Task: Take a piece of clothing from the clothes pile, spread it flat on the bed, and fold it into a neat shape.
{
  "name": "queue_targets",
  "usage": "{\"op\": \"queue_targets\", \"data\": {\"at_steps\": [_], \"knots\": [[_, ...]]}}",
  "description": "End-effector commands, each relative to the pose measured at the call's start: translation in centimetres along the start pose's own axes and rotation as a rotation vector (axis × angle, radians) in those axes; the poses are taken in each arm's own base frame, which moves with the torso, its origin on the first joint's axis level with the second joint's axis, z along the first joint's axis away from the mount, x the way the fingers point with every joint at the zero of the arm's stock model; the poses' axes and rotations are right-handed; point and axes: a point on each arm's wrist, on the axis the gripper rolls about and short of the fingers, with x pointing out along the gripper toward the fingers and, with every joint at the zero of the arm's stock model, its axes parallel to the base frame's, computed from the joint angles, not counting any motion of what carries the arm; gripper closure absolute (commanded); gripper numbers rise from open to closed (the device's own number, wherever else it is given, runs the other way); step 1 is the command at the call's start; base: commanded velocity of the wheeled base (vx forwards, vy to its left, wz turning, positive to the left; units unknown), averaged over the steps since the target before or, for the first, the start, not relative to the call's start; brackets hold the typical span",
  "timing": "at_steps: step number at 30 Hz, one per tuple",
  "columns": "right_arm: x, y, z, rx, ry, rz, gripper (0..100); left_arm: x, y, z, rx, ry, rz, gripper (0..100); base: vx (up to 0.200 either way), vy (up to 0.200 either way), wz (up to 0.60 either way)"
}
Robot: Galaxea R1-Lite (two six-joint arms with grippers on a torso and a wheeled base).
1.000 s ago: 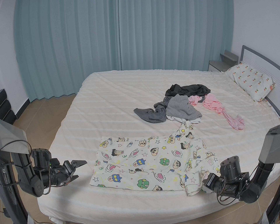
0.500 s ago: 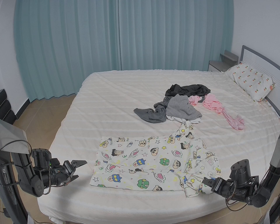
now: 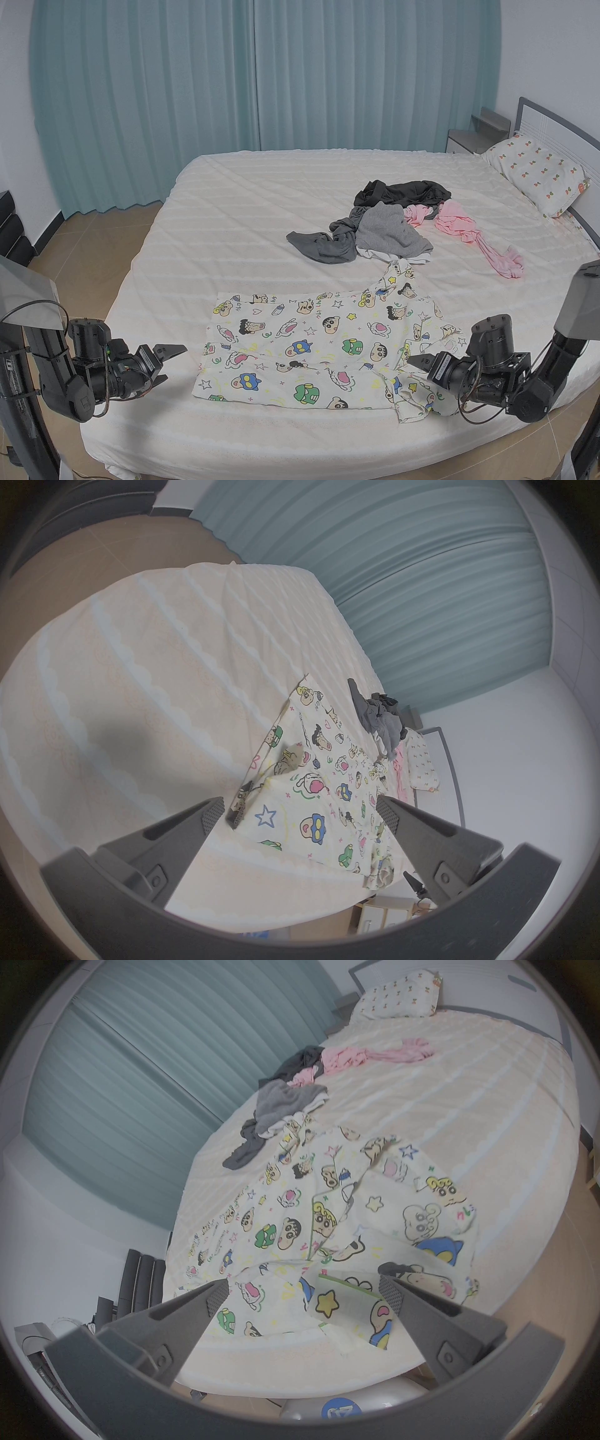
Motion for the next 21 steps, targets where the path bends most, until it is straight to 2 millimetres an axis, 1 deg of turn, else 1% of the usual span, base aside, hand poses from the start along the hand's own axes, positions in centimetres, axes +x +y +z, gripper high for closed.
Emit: {"op": "queue_targets", "data": {"at_steps": [1,4,7,9,11,17,21], "knots": [[2.0,-0.8,-1.0,0.011,0.058,-0.043,0,0.4,0.2,-0.4,0.011,0.004,0.021,0,0.000,0.000,0.00],[2.1,-0.9,-1.1,0.016,0.070,-0.038,0,0.5,0.3,-0.5,0.010,0.003,0.024,0,0.000,0.000,0.00],[2.8,-0.9,-1.1,0.017,0.068,-0.043,0,0.5,0.3,-0.4,0.010,0.002,0.023,0,0.000,0.000,0.00],[4.0,-1.1,-1.0,0.022,0.053,-0.054,0,0.5,0.3,-0.4,0.010,0.002,0.023,0,0.000,0.000,0.00],[4.4,-1.4,-0.7,0.032,0.031,-0.064,0,0.5,0.3,-0.4,0.012,0.002,0.023,0,0.000,0.000,0.00],[4.1,-2.4,-0.4,0.031,-0.036,-0.142,0,0.5,0.3,-0.5,0.011,0.003,0.024,0,0.000,0.000,0.00],[3.4,-3.8,-0.4,0.006,-0.037,-0.204,0,0.5,0.3,-0.5,0.011,0.003,0.024,0,0.000,0.000,0.00]]}}
